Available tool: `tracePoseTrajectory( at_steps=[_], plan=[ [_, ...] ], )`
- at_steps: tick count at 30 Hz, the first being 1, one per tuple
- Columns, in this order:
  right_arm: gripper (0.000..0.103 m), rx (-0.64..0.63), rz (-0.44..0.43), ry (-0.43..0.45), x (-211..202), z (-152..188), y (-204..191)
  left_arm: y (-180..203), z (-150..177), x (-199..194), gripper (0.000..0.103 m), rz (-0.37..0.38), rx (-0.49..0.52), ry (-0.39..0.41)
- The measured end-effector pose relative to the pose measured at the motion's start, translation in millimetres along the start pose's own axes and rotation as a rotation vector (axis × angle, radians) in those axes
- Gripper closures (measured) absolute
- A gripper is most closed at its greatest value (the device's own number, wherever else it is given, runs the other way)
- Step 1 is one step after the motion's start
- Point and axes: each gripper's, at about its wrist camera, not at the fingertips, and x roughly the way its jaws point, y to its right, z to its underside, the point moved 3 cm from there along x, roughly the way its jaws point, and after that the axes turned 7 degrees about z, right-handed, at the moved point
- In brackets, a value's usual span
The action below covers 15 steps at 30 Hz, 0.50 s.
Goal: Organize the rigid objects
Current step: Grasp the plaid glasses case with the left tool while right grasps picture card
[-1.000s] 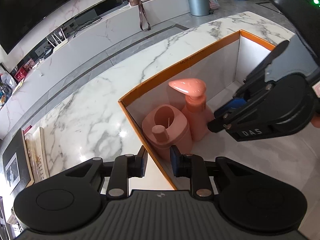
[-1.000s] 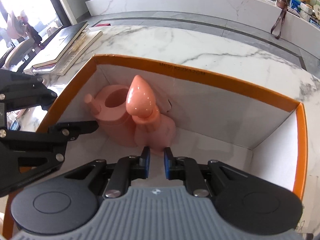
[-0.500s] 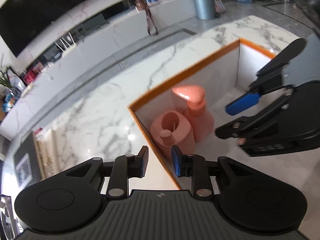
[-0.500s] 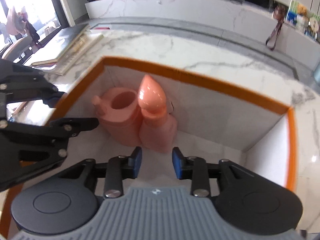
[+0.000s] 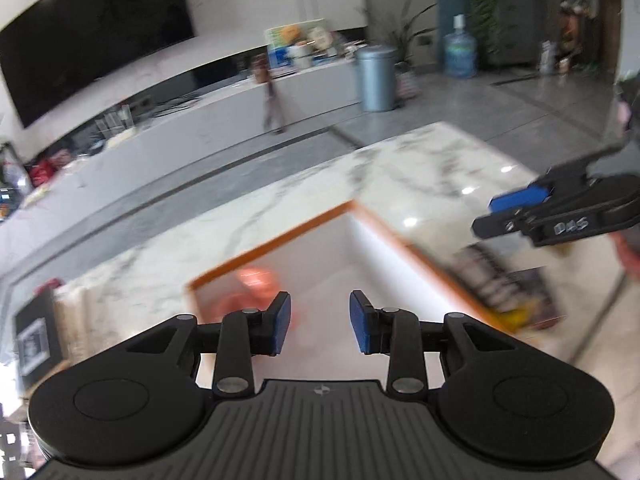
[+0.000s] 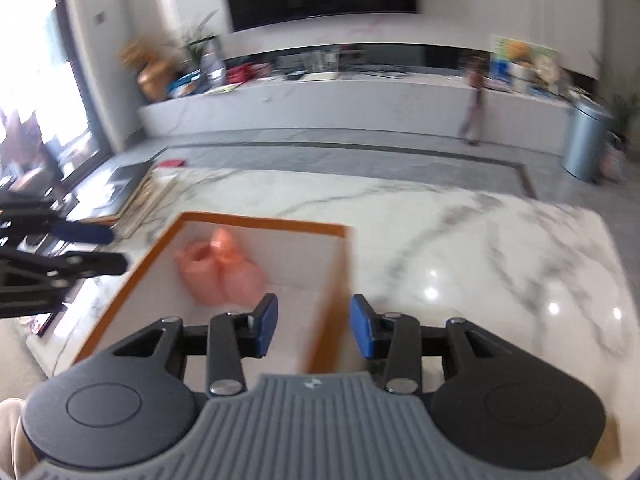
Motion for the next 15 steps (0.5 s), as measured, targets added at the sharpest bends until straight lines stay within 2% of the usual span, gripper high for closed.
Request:
tracePoseTrajectory(
  at_steps=[6, 11, 12, 15],
  plan=[
    [0.061, 0.104, 0.079, -0.032, -29, 48, 52, 67, -14, 9, 0.061, 0.156, -0.019, -0.036],
    [0.061, 0.279, 0.098, -0.046, -27, 84, 87, 110, -27, 49, 0.061, 0.291, -0.122, -0.086],
    [0.061, 0.329, 0.107, -0.057, -23, 91, 95, 116, -31, 60, 0.061, 0.309, -0.151, -0.099],
    [0.061, 0.432, 0.117, -0.081, -10, 105, 114, 123, -35, 98, 0.061, 0.304, -0.254, -0.136]
  ],
)
